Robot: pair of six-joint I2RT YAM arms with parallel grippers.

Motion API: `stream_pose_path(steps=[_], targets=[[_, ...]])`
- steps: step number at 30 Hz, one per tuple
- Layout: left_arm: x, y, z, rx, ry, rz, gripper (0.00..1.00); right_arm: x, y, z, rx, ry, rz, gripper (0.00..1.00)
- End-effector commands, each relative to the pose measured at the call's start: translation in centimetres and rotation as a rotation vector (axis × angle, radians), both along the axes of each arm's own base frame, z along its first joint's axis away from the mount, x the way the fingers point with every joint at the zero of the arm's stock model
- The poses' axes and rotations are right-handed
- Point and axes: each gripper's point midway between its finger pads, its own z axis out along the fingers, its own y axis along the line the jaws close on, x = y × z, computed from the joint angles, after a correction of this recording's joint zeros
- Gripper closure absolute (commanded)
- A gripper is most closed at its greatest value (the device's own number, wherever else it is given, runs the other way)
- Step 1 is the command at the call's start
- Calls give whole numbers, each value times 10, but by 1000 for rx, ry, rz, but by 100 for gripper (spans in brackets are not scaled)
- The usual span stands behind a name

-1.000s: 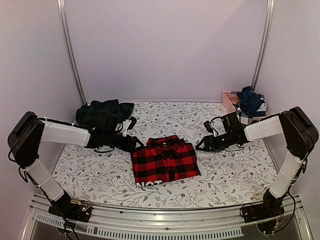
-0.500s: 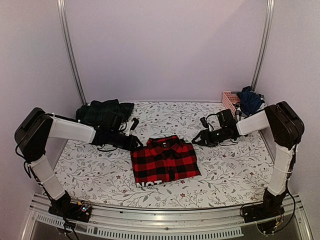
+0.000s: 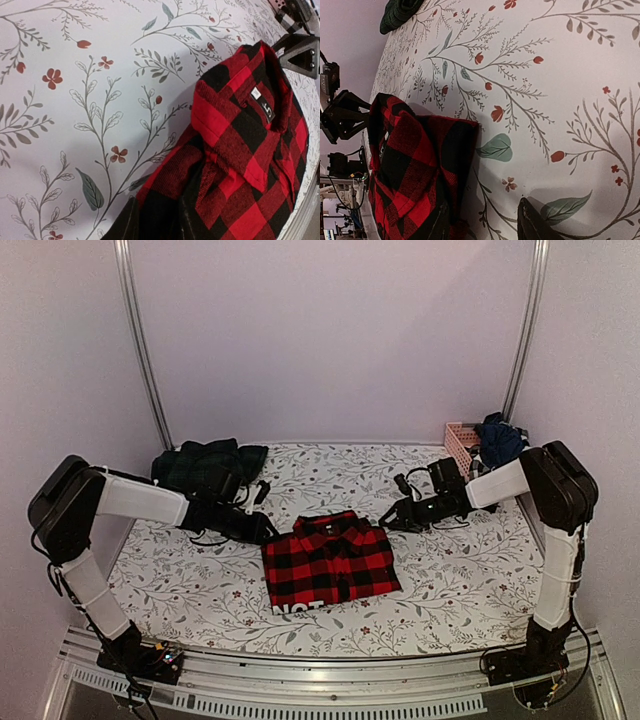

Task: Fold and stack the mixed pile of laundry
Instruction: Smooth out the square-folded T-shirt at the center of the board.

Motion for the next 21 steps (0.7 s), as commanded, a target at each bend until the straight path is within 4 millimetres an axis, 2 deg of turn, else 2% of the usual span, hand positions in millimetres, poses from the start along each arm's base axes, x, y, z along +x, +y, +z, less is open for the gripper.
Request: stream_pose_path(steps=[1, 8, 12, 15, 18, 19, 21], targets=[[-5, -5, 11, -72, -20, -29, 76, -4, 14, 1, 23, -5, 42, 59], [-9, -12, 26, -113, -47, -71, 100, -5, 22, 12, 48, -26, 72, 81], [-9, -9, 33, -113, -70, -61, 100, -9, 27, 23, 61, -57, 97, 98], [-10, -7, 39, -116, -86, -54, 100, -10, 28, 35, 66, -98, 101, 100], [-11, -5, 36, -106, -75, -49, 99, -10, 28, 46, 66, -131, 103, 100], [-10, -5, 34, -100, -69, -48, 91, -9, 28, 49, 66, -140, 104, 100], [-10, -6, 28, -97, -54, -52, 85, -9, 28, 50, 65, -140, 105, 100]])
